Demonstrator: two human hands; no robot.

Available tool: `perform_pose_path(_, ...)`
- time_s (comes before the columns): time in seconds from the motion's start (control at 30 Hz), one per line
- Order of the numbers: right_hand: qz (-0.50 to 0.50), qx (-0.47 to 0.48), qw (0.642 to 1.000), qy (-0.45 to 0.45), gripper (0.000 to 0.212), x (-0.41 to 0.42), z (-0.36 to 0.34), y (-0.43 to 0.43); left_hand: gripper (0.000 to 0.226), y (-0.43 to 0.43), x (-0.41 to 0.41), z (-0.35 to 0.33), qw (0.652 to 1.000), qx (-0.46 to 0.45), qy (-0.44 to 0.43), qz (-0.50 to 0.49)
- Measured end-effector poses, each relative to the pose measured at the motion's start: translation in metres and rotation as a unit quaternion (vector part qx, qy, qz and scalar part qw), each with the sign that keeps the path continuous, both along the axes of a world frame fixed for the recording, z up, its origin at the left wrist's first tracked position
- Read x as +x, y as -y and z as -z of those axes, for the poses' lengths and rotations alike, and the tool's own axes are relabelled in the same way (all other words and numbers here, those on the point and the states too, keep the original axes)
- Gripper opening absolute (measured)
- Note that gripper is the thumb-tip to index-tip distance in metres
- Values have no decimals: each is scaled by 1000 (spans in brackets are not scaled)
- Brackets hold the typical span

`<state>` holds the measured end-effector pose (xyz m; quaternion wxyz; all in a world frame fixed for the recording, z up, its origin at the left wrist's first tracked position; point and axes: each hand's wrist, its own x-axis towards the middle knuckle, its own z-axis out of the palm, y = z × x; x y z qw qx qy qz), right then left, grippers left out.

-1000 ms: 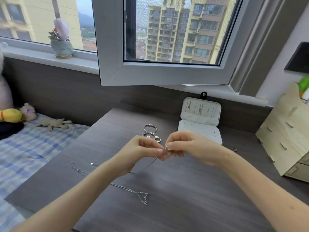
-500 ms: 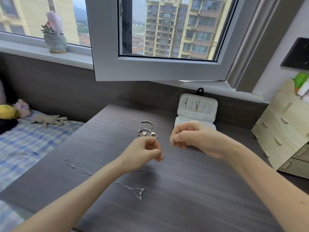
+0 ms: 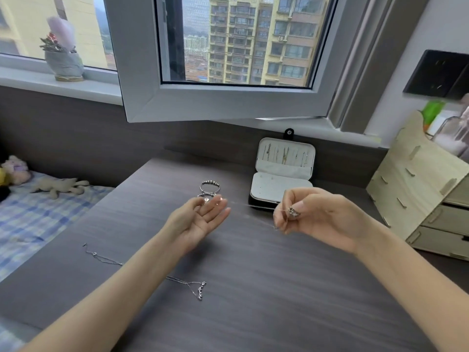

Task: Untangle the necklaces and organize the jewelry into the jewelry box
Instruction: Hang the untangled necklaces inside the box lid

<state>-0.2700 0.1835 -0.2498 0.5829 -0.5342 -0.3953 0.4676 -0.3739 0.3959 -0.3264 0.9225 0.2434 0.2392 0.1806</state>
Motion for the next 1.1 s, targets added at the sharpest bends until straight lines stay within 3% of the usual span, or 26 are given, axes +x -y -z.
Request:
perform_pose_path(0.07, 9, -8, 1000, -19, 10, 1, 7, 5, 21, 5, 4, -2, 999, -32, 11, -14)
perform_pose_path(0.13, 25, -17, 999, -35, 9, 1, 15, 9, 34, 10, 6, -6, 1000, 9, -15, -17)
perform_pose_path(0.23, 62, -37, 997, -35, 4, 1, 27, 16, 40, 16, 8, -9, 981, 167, -99, -1)
perform_pose_path(0.3, 105, -71, 992, 9, 4, 4, 36, 22, 40, 16, 8, -9, 945, 299, -136, -6)
perform_pose_path(0.43, 170, -182, 953, 174, 5, 8, 51, 31, 40, 15, 9, -17, 806, 571, -155, -37)
perform_pose_path(0.57, 182, -276, 869, 368, 9, 11, 62, 34, 40, 23, 10, -41, 664, 735, -137, 22)
perform_pose_path(0.7, 144, -302, 810, 481, 7, 12, 65, 31, 36, 43, 16, -71, 516, 830, -150, 146)
perform_pose_path(0.77, 138, -282, 812, 492, 15, 10, 61, 27, 36, 54, 21, -82, 457, 856, -149, 192)
perform_pose_path(0.83, 146, -224, 881, 391, 32, 5, 52, 22, 32, 64, 26, -89, 417, 872, -130, 220)
perform_pose_path(0.9, 126, -129, 958, 224, 38, -3, 38, 18, 26, 72, 32, -94, 394, 880, -111, 240)
perform_pose_path(0.97, 118, -67, 982, 134, 32, -9, 22, 13, 19, 76, 35, -99, 401, 877, -100, 245)
perform_pose_path(1.03, 144, -58, 980, 127, 20, -13, 10, 8, 18, 75, 36, -103, 443, 859, -92, 238)
perform_pose_path(1.1, 174, -81, 965, 178, 10, -14, 0, 7, 21, 71, 35, -102, 521, 816, -92, 231)
